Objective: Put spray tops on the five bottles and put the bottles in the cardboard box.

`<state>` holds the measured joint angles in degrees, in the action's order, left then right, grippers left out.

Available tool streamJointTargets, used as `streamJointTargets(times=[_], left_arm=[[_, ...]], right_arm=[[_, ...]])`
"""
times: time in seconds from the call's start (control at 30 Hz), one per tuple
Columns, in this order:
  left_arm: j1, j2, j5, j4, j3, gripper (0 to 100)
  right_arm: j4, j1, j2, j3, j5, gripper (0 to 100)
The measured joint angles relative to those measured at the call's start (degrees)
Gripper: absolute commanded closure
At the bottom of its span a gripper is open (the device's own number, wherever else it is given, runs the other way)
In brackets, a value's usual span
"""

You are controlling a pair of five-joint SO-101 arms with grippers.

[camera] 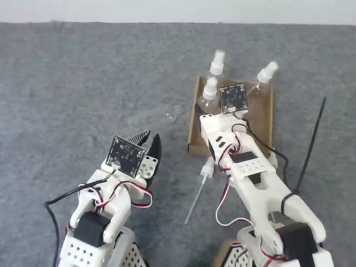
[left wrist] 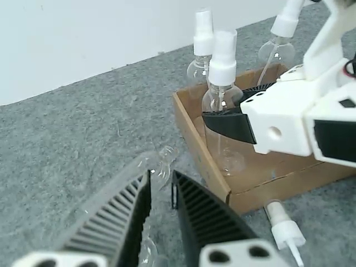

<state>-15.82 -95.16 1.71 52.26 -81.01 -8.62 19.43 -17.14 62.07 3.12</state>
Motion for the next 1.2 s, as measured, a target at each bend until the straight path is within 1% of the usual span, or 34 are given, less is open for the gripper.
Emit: streamJointTargets(times=[0.63,0.7,0.8,0.87,1.2], left_arm=[[0.0,0.0,0.1,0.0,0.0,95],[0.0,0.0,0.1,0.0,0.0,95],[0.0,0.0,0.1,0.0,0.0,95],[0.0,0.0,0.1,0.0,0.0,95],[0.0,0.0,0.1,0.0,0.0,95]], right_arm=[[0.0,0.0,0.0,0.0,0.0,98.7],[0.0,0.0,0.0,0.0,0.0,96.4],[0.0,0.1,0.0,0.0,0.0,88.9],[0.0,0.1,0.0,0.0,0.1,85.6],[0.0,0.1,0.0,0.0,0.1,84.6]])
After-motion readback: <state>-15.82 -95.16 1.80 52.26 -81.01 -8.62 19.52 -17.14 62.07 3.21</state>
